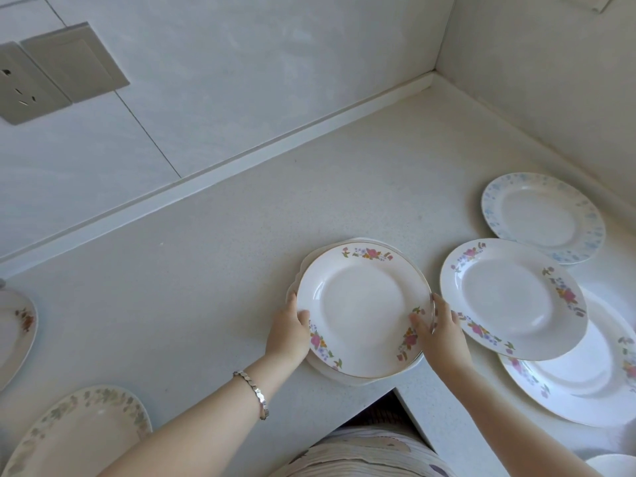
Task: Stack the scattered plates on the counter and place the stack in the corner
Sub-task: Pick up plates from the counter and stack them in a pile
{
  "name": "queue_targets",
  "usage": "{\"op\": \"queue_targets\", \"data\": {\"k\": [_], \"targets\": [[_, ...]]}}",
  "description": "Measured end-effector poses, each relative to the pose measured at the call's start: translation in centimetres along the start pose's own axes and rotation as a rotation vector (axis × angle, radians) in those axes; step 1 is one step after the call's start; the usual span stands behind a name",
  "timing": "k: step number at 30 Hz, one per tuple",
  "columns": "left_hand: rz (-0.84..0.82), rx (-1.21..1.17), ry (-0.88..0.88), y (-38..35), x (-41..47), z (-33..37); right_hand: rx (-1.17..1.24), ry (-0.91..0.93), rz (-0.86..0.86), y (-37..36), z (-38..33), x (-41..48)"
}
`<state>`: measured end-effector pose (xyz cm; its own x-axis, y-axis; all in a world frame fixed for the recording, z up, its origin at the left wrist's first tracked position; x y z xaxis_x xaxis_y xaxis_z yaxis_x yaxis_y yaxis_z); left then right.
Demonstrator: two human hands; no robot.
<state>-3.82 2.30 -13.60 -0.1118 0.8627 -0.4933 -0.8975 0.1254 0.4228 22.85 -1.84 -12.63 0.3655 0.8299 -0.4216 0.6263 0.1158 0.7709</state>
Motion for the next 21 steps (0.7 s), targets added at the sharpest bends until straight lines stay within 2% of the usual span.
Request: {"op": "queue_targets", "data": {"k": [8, 11, 14, 15, 16, 19, 21], "targets": [[0.041, 0.113, 0.000, -0.3, -0.8, 0.4, -0.093, 0.034, -0.034, -0.1, 0.3, 0.8], [0.028, 0.119, -0.024, 0.0, -1.0, 0.8, -0.243, 0.042, 0.002, 0.4, -0.5, 0.4], [-0.027, 0.076, -0.023, 0.7, -0.6, 1.3, -0.424, 0.256, 0.123, 1.2, -4.5, -0.8], [-0.035, 0.078, -0.030, 1.3, -0.4, 1.5, -0.451, 0.348, 0.107, 0.9, -6.2, -1.2], [-0.027, 0.091, -0.038, 2.2, -0.4, 1.7, -0.455, 0.417, 0.032, 0.2, -7.8, -1.7], [0.062, 0.071, -0.090, 6.7, -1.1, 1.3, -0.373, 0.469, -0.368, -3.6, -11.8, -4.2], [0.142, 0.034, -0.116, 10.6, -2.3, -0.5, -0.388, 0.519, -0.521, -6.6, -14.8, -6.7]]}}
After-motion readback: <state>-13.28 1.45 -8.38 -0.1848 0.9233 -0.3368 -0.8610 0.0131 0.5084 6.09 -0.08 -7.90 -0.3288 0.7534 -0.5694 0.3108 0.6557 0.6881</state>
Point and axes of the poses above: each hand's wrist, its own x-axis towards the middle knuckle, its own y-axis out of the back of the hand, z = x × y, the point moved 8 cm from there along x, towards the middle knuckle, and after that the axes turned 15 degrees about -x, right-handed, at the moved point
